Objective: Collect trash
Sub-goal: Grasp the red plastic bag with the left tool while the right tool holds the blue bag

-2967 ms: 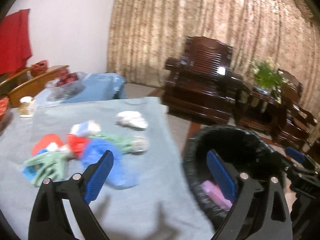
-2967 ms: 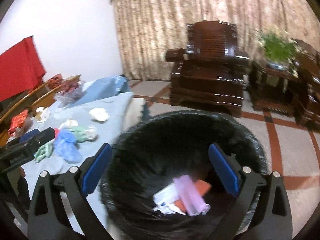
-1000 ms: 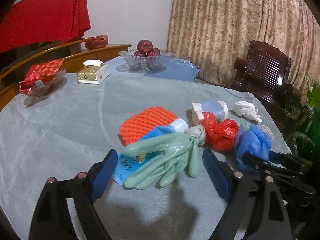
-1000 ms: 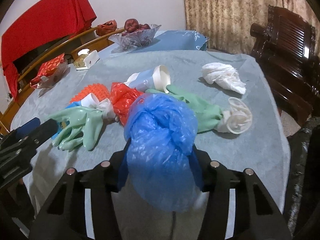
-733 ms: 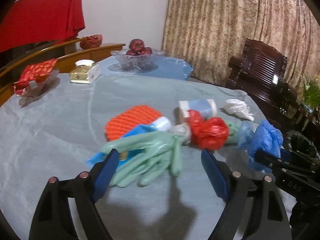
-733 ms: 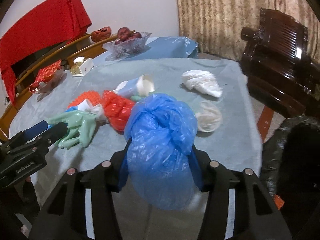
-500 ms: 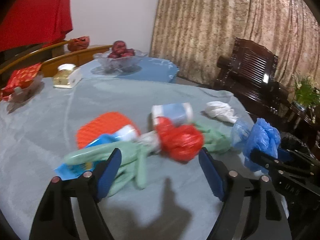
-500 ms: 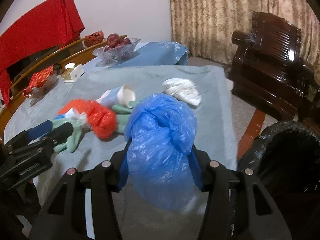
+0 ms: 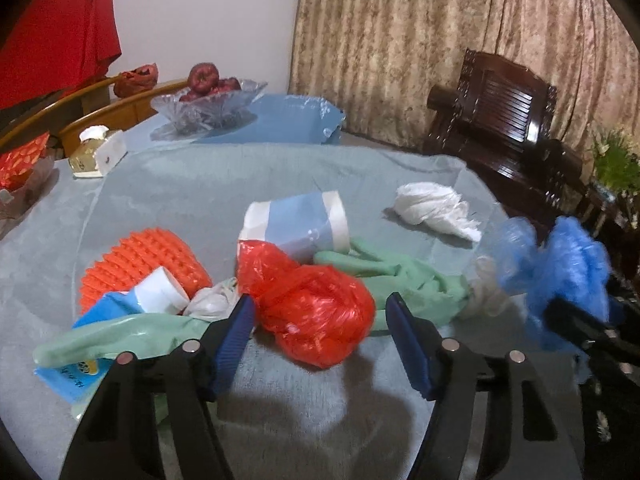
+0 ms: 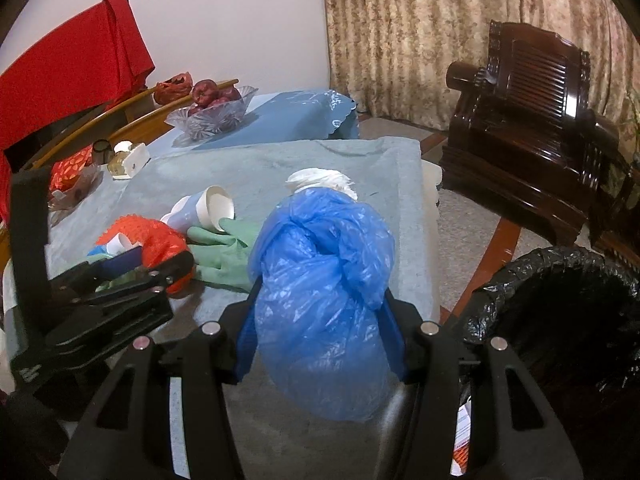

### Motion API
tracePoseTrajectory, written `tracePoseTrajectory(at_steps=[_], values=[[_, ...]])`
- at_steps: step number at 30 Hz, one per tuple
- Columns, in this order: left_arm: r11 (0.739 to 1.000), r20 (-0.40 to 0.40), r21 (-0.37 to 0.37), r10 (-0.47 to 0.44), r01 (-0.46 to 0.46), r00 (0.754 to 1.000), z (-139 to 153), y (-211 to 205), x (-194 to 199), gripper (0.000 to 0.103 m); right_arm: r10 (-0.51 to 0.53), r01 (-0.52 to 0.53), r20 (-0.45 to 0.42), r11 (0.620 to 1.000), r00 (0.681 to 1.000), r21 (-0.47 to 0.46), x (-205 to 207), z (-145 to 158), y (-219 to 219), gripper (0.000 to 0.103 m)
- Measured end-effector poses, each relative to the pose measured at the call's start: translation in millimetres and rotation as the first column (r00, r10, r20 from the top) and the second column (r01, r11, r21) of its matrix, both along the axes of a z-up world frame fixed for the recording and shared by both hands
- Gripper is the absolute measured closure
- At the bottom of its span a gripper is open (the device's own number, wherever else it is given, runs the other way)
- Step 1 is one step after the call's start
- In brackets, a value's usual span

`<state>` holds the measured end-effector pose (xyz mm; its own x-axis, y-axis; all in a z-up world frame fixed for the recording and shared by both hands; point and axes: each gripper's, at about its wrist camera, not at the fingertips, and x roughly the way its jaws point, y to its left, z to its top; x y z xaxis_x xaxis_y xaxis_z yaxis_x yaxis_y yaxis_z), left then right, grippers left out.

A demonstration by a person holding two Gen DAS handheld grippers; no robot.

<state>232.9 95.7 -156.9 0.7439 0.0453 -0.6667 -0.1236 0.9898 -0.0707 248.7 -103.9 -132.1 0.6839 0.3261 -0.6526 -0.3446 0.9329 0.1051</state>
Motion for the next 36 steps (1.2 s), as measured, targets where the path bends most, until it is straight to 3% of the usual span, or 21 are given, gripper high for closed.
tracePoseTrajectory(at_steps=[4,10,25,36], values=[[1.0,-0.029,-0.019,0.009,-0.01,1.0,-4,3,5,0.049,-0.002,0.002,-0.005,1.0,1.0,0.01,1,0,-2,0.052],[0.999,-0.011,-0.023,0.022,-0.022,1.0,2,4,-3,0.056,0.013,-0.013,0.007,1.0,1.0,0.011,-7,5,1,0.052],[0.999,0.077,-0.038,0.003,0.0,0.997,54,-3,-58,0.056,0.037,-0.039,0.069,0.999,0.997,0.033,-38,41,1,0.051],[0.998,0.124,-0.045,-0.028,0.034,0.992,86,-24,-90,0.056,0.021,-0.026,0.109,0.998,0.994,0.053,-71,69,-22,0.051]])
